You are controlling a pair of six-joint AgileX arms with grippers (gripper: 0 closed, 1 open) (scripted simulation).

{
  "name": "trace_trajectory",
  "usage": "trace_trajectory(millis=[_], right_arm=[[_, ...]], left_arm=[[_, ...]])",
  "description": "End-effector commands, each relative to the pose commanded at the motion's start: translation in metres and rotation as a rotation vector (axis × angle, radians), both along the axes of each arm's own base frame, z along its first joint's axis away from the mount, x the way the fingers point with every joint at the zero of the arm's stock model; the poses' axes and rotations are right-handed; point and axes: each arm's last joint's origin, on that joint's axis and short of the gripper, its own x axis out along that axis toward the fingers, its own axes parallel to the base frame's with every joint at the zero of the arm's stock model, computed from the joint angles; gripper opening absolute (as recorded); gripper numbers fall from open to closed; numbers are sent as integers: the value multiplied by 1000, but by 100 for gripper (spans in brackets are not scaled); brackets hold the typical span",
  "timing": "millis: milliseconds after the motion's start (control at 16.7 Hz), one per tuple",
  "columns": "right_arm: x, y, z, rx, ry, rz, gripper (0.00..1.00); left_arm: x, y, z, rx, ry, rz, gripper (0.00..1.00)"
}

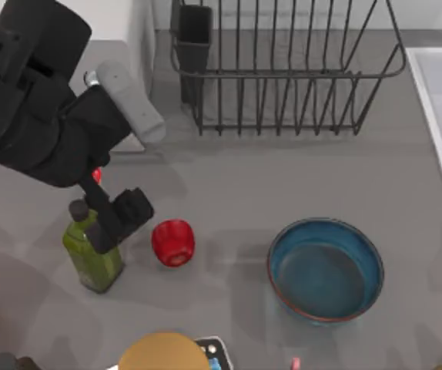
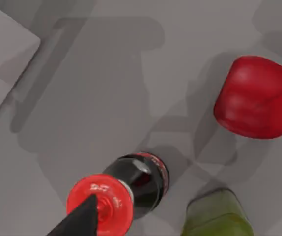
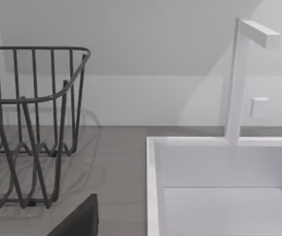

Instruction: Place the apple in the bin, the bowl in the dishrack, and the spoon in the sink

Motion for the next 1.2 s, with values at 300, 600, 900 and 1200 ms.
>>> trace_trajectory(millis=[300, 600, 900, 1200], right_arm=[[0, 0, 0, 0, 0, 0, 100], [0, 0, 0, 0, 0, 0, 100], [0, 0, 0, 0, 0, 0, 100], [0, 0, 0, 0, 0, 0, 100]], left_arm=[[52, -53, -49, 174, 240, -201, 100], [71, -71, -79, 244, 341, -279, 100], [72, -69, -79, 243, 341, -273, 100], [73, -74, -112, 244, 339, -279, 100]])
